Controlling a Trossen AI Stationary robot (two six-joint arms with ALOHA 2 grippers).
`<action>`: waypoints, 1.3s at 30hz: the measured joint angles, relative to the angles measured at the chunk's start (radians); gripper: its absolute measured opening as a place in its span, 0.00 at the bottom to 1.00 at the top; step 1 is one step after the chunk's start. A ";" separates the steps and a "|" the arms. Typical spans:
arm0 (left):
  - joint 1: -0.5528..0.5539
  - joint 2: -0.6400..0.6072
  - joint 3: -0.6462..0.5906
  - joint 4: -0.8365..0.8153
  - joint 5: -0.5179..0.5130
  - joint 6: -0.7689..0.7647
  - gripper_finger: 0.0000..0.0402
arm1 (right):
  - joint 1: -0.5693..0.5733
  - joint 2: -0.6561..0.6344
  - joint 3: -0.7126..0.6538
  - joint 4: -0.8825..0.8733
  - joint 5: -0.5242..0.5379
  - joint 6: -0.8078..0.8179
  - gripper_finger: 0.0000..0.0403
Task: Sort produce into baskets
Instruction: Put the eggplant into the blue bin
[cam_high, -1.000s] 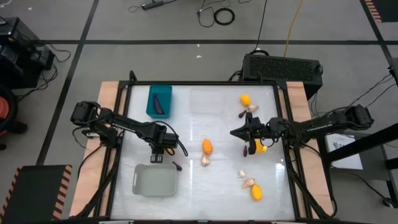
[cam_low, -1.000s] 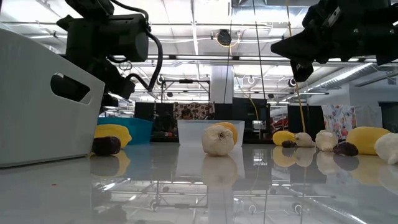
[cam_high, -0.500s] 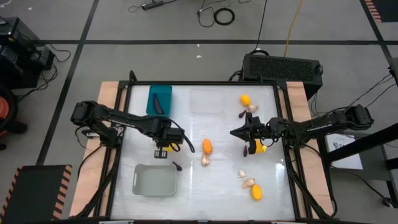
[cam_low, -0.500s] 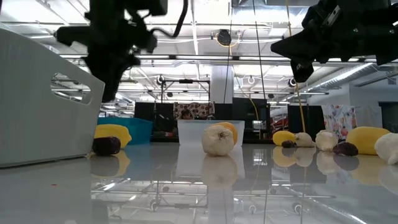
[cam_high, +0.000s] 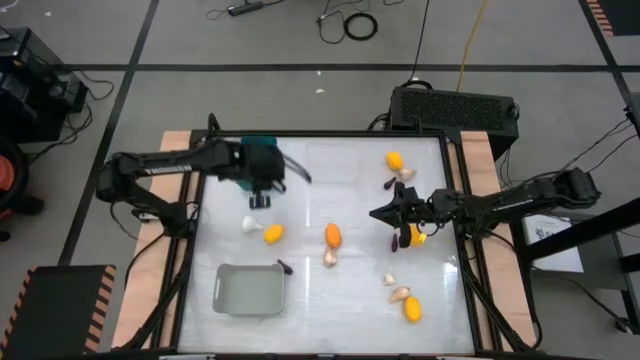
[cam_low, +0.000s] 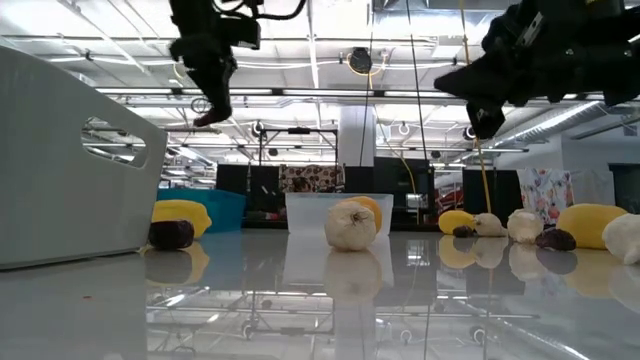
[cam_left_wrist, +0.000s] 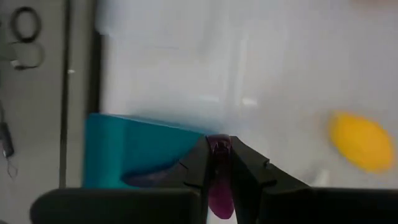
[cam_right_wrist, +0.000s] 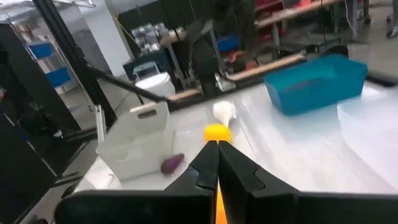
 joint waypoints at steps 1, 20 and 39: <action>0.034 -0.010 -0.011 0.035 0.004 0.004 0.11 | 0.002 0.012 0.013 -0.033 0.000 0.002 0.01; 0.411 -0.016 -0.269 0.273 0.024 -0.081 0.14 | 0.067 0.465 0.395 -0.295 0.000 -0.124 0.01; 0.358 -0.016 -0.273 0.282 0.041 -0.083 0.42 | 0.067 0.507 0.420 -0.295 -0.002 -0.099 0.01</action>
